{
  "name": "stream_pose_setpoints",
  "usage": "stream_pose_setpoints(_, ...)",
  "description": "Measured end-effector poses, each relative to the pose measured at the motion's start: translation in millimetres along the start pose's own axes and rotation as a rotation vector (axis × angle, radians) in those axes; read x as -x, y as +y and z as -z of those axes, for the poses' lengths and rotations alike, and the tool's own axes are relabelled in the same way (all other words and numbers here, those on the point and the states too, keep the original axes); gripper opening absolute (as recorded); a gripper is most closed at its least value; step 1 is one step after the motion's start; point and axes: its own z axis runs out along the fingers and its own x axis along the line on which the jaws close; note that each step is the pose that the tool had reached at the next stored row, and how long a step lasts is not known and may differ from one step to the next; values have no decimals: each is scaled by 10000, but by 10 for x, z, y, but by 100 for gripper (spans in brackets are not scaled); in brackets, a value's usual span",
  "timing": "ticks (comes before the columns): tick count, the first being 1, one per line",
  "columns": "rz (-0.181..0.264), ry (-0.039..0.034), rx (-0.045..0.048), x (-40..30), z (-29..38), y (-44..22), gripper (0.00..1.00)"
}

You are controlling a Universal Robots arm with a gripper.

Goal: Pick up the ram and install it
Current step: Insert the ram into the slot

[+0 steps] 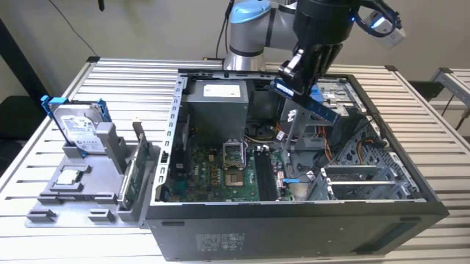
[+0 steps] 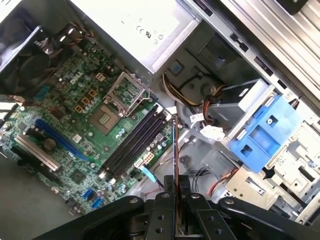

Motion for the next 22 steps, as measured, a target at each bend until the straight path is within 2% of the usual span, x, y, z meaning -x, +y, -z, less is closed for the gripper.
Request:
stream_pose_setpoints(15,-1220,-12,-107,-19,-21,14,15)
stream_pose_setpoints(22,-1914,-19,-168,-30,-50,21,15)
